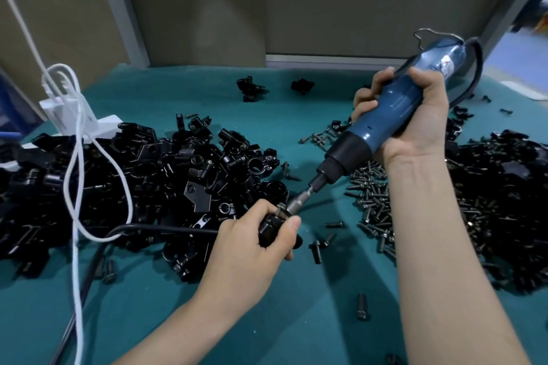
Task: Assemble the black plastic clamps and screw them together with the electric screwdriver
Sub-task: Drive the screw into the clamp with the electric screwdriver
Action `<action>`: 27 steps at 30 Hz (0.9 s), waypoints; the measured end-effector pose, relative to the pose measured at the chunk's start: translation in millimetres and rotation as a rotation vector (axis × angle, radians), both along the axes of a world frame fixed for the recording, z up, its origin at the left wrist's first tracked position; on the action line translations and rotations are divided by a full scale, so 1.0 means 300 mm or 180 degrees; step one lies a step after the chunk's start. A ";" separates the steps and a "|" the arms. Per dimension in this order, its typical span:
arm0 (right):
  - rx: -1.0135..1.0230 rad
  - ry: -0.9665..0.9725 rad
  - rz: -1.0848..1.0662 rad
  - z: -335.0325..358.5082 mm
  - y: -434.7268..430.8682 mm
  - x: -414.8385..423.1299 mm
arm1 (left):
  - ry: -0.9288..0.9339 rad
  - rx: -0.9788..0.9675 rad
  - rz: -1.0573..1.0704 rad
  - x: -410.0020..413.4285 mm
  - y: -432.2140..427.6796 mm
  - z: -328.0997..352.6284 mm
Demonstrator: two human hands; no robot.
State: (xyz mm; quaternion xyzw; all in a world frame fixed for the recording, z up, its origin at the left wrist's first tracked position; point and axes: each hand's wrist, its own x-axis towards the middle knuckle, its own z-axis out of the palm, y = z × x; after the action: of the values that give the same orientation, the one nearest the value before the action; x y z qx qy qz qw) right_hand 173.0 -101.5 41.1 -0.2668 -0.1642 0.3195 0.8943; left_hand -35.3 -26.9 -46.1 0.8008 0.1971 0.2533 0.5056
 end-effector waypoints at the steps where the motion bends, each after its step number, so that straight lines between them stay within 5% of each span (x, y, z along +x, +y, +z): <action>1: -0.0001 0.0011 -0.0014 0.000 -0.002 0.000 | -0.0004 -0.0006 -0.0010 0.000 -0.001 0.001; 22: 0.0036 0.0160 0.0197 -0.003 -0.014 0.008 | 0.0141 0.0091 -0.0483 -0.005 -0.013 0.002; 27: -0.0188 0.0170 0.0160 -0.005 -0.010 0.009 | 0.0187 0.0509 -0.0389 -0.008 -0.014 -0.016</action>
State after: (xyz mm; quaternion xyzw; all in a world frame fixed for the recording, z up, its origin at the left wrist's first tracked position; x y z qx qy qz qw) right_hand 175.6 -104.5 39.8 -0.2802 -0.1374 0.3536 0.8818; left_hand -37.6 -31.1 -50.8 0.8562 0.1419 0.2133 0.4486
